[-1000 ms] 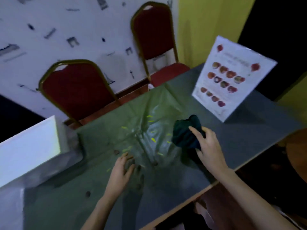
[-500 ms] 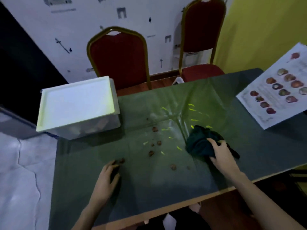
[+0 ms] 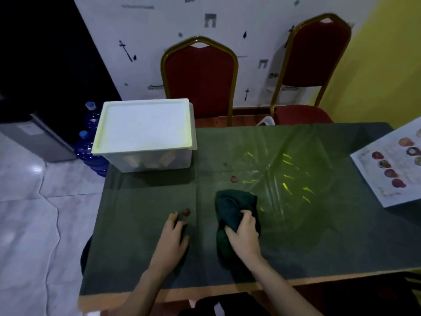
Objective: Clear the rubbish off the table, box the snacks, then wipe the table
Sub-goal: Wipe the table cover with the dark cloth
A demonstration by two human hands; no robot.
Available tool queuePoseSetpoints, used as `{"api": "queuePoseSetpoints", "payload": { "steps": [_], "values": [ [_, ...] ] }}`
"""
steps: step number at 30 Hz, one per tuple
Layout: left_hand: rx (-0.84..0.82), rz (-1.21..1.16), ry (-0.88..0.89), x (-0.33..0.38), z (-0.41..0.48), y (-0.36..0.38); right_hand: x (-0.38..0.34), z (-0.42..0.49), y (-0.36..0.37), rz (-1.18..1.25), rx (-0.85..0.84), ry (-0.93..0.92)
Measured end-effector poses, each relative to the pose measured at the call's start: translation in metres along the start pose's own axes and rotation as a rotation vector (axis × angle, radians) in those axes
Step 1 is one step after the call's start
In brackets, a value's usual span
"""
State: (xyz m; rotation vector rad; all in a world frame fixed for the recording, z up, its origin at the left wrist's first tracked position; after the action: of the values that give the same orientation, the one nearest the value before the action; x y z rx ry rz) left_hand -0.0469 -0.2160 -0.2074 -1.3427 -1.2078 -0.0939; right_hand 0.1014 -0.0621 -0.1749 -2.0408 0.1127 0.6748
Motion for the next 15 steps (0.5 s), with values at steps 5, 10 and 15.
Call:
{"api": "queuePoseSetpoints", "payload": {
  "steps": [5, 10, 15],
  "values": [
    [0.026, -0.016, 0.015, -0.009, -0.002, 0.000, -0.016, -0.001, 0.002, 0.190, 0.036, 0.010],
    [0.039, -0.019, 0.053, -0.016, -0.001, -0.001, -0.001, 0.022, -0.053, 0.348, 0.194, 0.015],
    [0.050, -0.023, 0.021, -0.013, 0.004, -0.005, -0.012, 0.078, -0.111, 0.138, 0.376, -0.129]
  ]
}}
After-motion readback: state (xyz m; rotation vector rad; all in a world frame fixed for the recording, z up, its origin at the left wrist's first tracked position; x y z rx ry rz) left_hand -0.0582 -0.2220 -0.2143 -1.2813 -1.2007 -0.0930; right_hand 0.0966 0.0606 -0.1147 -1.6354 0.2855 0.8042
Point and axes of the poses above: each hand's wrist, its own z-axis towards the middle knuckle, its own y-axis out of the palm, x = y × z, the point moved 6 cm from there along z, towards the middle knuckle, and after that the axes turned 7 degrees about -z, right-handed, at the moved point
